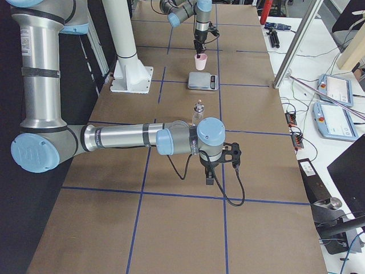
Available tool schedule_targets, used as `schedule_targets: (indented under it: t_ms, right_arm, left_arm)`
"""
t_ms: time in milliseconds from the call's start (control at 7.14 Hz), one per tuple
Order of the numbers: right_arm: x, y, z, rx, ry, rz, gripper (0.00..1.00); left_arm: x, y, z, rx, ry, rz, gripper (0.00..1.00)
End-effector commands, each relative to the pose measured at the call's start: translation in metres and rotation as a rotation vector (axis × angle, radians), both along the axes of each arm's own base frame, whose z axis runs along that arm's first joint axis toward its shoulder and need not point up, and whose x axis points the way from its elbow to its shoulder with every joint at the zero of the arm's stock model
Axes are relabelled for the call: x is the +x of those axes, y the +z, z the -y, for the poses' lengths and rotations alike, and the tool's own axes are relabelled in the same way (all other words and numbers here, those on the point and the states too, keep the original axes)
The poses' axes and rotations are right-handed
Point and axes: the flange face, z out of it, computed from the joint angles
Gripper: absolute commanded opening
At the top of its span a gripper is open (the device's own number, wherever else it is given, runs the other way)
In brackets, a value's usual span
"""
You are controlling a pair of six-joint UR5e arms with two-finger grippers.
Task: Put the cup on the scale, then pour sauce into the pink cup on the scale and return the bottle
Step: 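Carry the pink cup with the left gripper onto the scale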
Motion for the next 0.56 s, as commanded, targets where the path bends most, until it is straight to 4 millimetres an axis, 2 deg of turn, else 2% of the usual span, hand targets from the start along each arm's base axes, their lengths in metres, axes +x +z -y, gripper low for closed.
schedule_targets:
  t_ms: [0, 280, 420]
  right_arm:
    - [0.0, 0.002, 0.0, -0.006, 0.001, -0.001, 1.0]
    - [0.0, 0.002, 0.0, -0.006, 0.001, 0.0, 1.0]
    - [0.0, 0.002, 0.0, -0.004, 0.0, 0.0, 1.0]
  left_arm:
    - [0.033, 0.007, 0.005, -0.006, 0.01, 0.002, 0.0]
    - [0.035, 0.014, 0.007, -0.007, 0.014, 0.011, 0.0]
    - [0.044, 0.022, 0.011, -0.004, 0.016, 0.007, 0.0]
